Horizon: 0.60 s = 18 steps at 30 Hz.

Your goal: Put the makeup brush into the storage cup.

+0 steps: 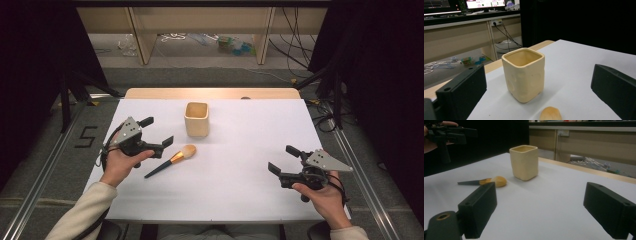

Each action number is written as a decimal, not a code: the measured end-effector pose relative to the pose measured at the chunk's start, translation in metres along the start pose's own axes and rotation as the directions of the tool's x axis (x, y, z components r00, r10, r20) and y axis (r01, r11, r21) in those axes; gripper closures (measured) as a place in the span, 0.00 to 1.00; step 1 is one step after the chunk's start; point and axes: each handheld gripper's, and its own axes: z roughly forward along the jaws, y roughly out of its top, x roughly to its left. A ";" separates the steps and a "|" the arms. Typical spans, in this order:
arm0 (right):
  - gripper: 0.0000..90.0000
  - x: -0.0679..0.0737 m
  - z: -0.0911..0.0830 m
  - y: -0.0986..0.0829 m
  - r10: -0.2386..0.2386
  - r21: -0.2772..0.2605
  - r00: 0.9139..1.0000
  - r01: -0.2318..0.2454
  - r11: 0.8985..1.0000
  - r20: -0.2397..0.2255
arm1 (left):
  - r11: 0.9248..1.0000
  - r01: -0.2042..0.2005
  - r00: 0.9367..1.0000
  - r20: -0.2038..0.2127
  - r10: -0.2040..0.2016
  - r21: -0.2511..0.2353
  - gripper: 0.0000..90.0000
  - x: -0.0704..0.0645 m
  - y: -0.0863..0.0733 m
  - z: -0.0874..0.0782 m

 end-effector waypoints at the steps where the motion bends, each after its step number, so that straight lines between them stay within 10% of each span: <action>1: 0.14 0.000 0.000 0.000 0.001 -0.001 1.000 -0.001 1.000 0.000 | 1.000 -0.003 1.000 0.003 0.003 0.005 0.00 0.000 0.000 0.002; 18: 0.14 0.000 0.000 0.000 0.001 -0.001 1.000 -0.001 1.000 -0.002 | 1.000 -0.010 1.000 0.013 0.009 0.029 0.00 0.002 -0.001 0.015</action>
